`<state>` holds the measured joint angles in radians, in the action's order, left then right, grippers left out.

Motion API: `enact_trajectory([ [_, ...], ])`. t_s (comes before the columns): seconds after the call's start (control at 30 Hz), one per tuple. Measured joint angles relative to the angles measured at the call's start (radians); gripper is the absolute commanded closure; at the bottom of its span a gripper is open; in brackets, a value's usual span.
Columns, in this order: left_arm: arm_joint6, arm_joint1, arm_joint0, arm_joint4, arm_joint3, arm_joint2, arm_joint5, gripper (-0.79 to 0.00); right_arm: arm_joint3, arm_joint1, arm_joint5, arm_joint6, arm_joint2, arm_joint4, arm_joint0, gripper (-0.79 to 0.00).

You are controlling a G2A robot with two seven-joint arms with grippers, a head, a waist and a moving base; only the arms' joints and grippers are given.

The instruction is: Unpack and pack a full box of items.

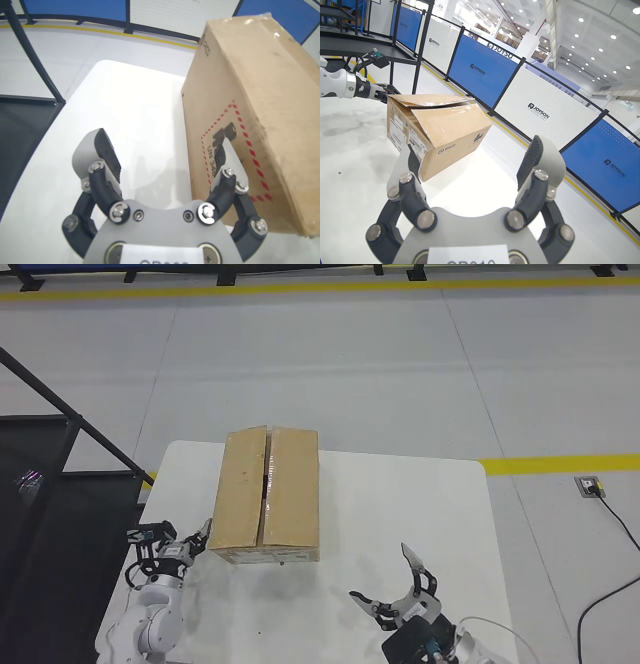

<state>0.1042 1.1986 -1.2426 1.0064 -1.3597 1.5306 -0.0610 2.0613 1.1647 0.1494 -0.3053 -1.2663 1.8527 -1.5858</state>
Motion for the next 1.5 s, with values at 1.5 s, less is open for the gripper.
enact_trajectory([
  [1.5,-0.023,0.043,0.404,0.097,0.324,-0.2,-0.097,-0.785,0.018,-0.009,-0.037,-0.107,-0.115,-0.037,-0.164,-0.785],
])
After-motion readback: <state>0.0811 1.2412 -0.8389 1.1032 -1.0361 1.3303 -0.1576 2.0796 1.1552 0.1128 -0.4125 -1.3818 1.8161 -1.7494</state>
